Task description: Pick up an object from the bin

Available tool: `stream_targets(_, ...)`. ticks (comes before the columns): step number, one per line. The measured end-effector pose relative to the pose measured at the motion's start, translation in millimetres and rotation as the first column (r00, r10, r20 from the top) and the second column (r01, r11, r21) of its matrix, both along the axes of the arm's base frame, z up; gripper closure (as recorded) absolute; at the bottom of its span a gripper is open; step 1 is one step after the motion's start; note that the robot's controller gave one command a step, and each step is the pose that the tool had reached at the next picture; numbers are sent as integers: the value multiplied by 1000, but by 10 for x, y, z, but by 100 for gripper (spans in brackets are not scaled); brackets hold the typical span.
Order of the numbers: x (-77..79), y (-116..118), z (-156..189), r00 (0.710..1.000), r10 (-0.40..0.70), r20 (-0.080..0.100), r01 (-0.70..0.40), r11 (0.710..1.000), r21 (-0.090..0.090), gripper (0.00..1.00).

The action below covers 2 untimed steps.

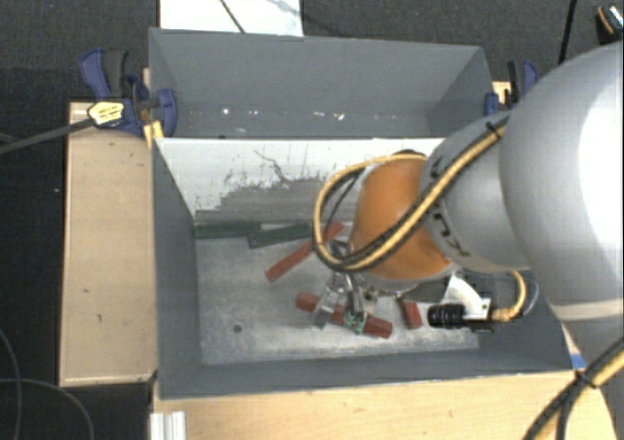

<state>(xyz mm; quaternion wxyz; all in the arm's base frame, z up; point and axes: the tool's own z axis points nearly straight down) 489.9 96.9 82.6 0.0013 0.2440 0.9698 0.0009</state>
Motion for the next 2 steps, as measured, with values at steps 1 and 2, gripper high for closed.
stream_targets(1, 17, 3, 581, 1000, 3, 3, -3, 1000, 0, 100)
stream_targets(2, 25, 3, 778, 1000, 6, 1, -6, 1000, 0, 100)
